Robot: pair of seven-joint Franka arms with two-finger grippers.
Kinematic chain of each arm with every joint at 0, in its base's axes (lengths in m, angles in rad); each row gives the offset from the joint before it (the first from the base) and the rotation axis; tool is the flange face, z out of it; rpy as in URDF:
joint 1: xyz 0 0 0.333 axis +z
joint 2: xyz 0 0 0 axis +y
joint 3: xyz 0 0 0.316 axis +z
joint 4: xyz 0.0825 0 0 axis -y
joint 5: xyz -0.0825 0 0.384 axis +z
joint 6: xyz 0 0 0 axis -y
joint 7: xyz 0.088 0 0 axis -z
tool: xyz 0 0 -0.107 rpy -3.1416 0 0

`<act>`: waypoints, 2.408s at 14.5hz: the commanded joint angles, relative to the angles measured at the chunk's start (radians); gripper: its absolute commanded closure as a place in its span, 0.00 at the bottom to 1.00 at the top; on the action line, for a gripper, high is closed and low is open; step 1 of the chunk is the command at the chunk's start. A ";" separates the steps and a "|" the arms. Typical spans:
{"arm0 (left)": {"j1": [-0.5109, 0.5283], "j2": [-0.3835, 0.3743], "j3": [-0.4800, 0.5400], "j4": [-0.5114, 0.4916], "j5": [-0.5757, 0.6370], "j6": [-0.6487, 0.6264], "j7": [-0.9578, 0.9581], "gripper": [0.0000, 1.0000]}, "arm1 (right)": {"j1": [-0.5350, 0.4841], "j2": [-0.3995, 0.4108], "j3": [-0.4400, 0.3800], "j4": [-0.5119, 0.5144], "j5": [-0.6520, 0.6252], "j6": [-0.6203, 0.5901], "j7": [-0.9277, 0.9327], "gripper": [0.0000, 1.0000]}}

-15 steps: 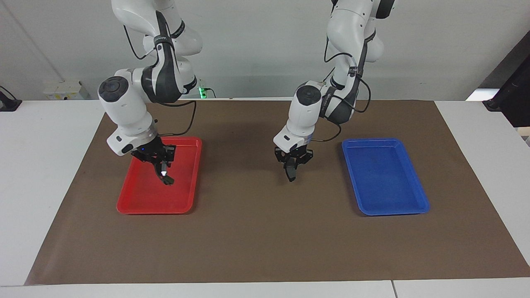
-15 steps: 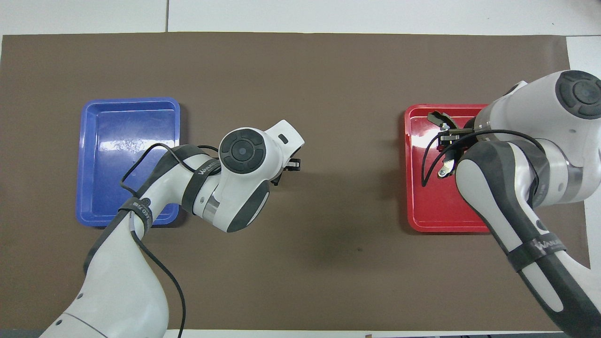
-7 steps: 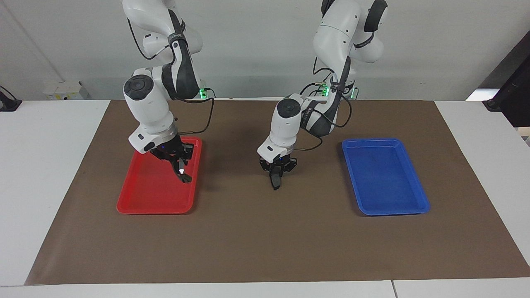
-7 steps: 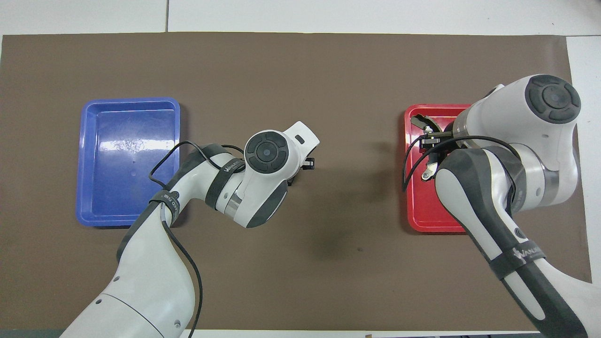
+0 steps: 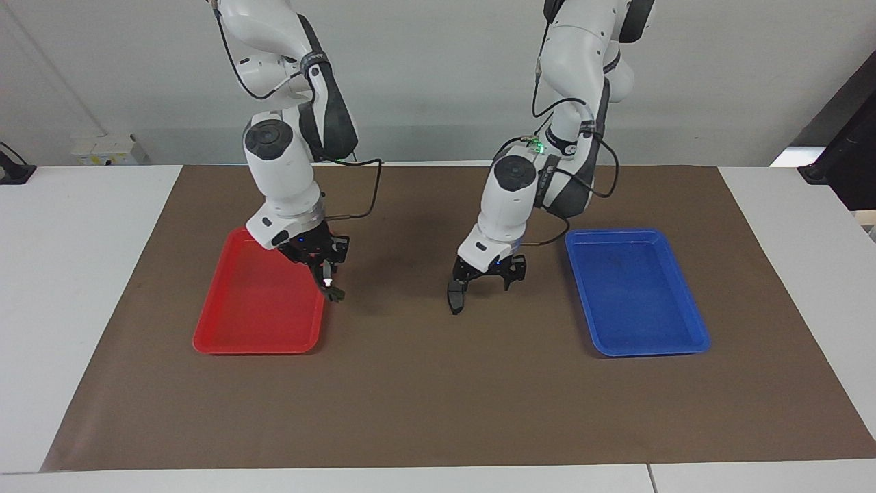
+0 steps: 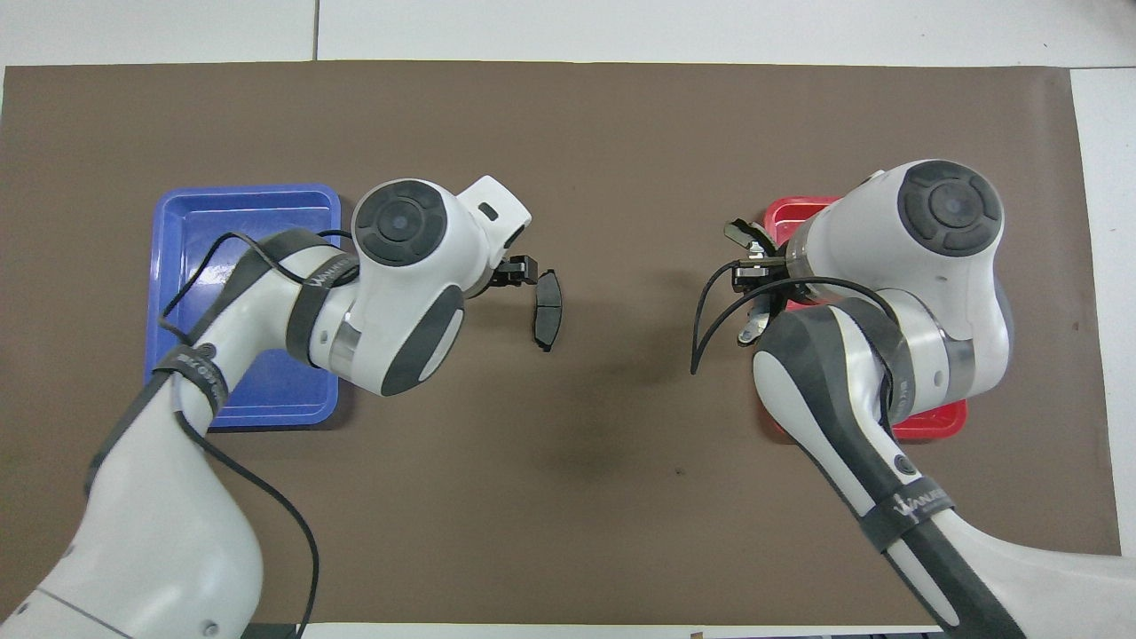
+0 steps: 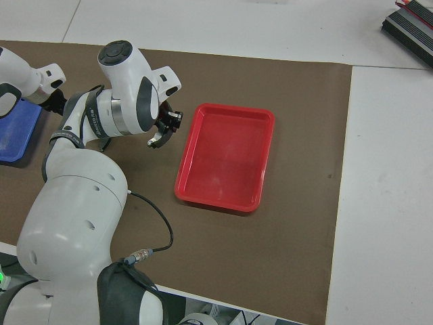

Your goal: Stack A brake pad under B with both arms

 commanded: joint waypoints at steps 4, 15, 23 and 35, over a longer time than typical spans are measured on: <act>0.238 -0.150 -0.004 -0.012 -0.008 -0.219 0.381 0.00 | 0.196 0.273 -0.001 0.281 0.007 -0.009 0.274 1.00; 0.495 -0.346 0.001 -0.006 0.000 -0.488 0.673 0.00 | 0.345 0.381 -0.001 0.312 -0.025 0.076 0.409 1.00; 0.495 -0.392 0.004 -0.008 0.001 -0.546 0.670 0.00 | 0.346 0.375 -0.001 0.278 -0.033 0.099 0.402 1.00; 0.495 -0.391 0.001 -0.009 0.001 -0.530 0.669 0.00 | 0.349 0.376 0.001 0.277 -0.039 0.129 0.400 0.94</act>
